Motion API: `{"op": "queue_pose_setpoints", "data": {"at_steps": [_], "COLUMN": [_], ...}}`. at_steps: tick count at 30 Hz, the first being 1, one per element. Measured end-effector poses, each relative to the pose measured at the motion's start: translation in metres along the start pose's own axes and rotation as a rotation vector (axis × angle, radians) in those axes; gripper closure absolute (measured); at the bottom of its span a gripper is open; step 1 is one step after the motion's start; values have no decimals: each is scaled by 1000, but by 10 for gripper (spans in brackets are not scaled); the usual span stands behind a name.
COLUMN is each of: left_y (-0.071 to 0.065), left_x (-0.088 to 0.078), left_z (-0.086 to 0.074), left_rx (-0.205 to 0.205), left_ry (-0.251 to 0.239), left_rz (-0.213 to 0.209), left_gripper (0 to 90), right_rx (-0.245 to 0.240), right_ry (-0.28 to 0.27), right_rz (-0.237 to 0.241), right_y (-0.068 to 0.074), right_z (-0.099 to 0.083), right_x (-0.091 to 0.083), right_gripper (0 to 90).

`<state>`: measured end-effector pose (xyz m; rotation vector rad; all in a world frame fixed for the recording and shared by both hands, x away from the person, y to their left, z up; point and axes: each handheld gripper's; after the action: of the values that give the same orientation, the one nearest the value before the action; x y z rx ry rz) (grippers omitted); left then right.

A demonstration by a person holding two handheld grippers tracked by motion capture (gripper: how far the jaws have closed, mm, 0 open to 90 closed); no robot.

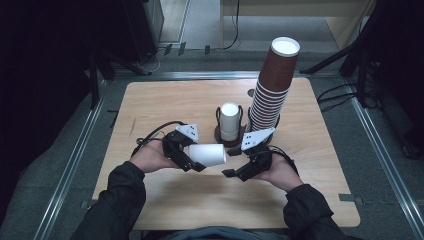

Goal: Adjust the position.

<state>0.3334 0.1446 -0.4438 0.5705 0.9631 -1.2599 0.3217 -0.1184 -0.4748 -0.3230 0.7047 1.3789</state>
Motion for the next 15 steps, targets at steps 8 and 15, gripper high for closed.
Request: {"op": "queue_pose_setpoints", "data": {"at_steps": [8, 15], "left_y": [2, -2], "left_x": [8, 20], "left_z": [3, 6], "left_rx": [0, 25], "left_ry": [82, 161], "left_rz": [21, 51], "left_gripper": [261, 261], "right_rx": [-12, -10], "right_ry": [31, 39], "right_rz": [-13, -12], "right_y": [0, -1], "right_z": [-1, -1], "right_x": [3, 3], "right_gripper": [247, 247]}}
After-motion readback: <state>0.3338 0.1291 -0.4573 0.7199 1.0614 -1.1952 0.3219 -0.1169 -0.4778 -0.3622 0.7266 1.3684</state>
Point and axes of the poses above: each handheld gripper's, and its own axes: x roughly forward along the jaws, z roughly out of its top, y roughly to its left, and after that the axes turned 4 degrees about y, right-handed
